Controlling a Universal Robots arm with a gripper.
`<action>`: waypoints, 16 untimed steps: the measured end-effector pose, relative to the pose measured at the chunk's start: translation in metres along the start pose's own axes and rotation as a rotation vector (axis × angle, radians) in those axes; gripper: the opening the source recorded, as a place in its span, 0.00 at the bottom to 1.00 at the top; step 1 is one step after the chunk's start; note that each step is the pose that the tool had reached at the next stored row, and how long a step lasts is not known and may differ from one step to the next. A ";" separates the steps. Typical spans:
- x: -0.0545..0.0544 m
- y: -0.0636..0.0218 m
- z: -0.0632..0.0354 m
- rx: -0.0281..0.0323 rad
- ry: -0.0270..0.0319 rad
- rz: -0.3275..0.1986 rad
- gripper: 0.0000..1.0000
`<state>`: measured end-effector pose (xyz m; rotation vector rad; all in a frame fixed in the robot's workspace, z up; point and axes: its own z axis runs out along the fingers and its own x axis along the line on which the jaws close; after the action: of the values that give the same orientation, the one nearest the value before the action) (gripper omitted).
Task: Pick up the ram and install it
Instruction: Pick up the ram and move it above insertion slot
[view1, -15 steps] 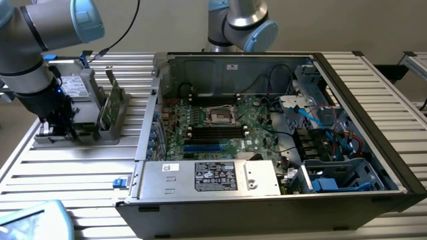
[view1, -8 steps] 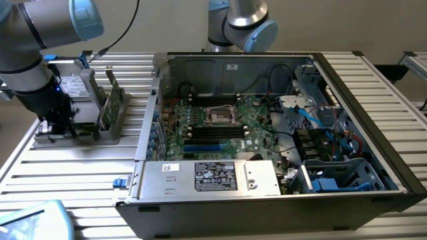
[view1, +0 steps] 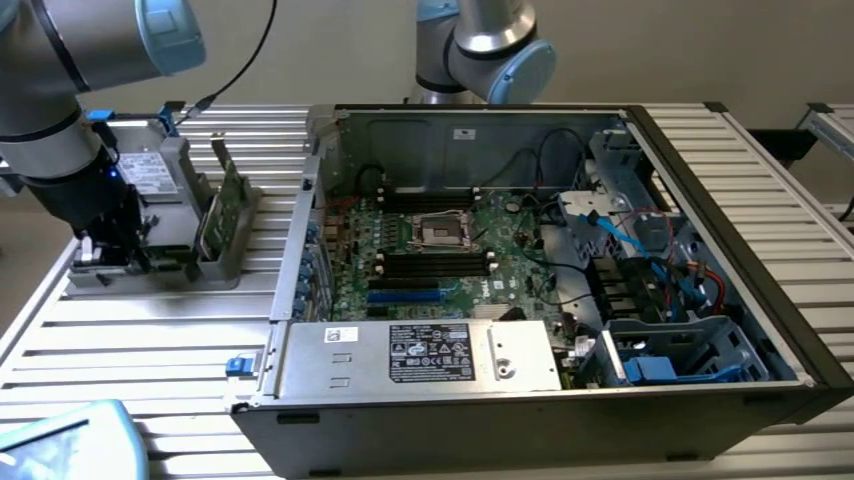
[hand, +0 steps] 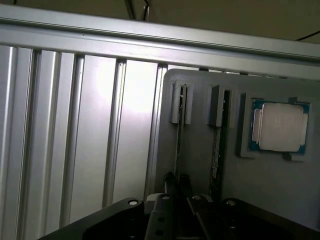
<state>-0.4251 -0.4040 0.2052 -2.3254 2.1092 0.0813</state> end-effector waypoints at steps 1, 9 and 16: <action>0.000 0.0000 -0.0008 -0.0001 0.0000 0.000 0.14; 0.000 0.0001 -0.0045 0.0002 -0.0001 0.000 0.14; 0.000 0.0003 -0.0075 -0.0001 0.0000 0.000 0.14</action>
<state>-0.4251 -0.4040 0.2126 -2.3255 2.1093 0.0814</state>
